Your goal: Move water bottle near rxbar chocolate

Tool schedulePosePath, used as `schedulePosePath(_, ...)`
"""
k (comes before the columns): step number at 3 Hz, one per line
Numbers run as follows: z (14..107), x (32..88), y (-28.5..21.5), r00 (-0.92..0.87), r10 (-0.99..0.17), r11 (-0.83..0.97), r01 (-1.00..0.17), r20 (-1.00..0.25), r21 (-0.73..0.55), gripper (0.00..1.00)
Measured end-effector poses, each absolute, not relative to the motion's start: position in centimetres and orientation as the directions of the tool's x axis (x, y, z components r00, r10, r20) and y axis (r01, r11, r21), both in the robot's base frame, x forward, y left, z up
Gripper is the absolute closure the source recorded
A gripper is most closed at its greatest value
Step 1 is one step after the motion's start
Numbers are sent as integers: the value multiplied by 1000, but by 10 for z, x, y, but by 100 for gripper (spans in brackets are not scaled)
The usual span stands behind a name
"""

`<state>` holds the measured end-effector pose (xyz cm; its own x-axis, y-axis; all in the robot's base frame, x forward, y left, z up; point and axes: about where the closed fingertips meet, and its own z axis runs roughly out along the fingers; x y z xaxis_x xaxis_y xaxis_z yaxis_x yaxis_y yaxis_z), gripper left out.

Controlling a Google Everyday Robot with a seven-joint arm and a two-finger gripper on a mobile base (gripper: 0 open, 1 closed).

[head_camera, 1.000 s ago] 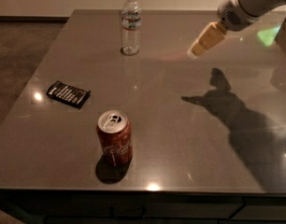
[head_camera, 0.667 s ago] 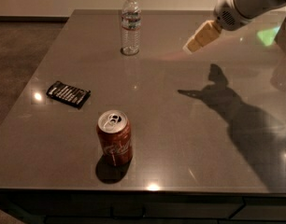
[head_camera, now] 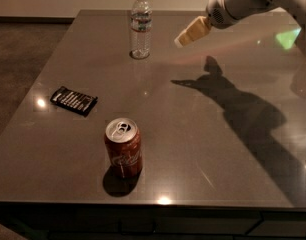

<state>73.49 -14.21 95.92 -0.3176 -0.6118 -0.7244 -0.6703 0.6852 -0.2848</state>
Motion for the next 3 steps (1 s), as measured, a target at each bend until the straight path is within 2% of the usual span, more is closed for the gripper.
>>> schedulePosePath(3, 949, 802, -74, -249, -510, 686, -696, -823, -214, 0)
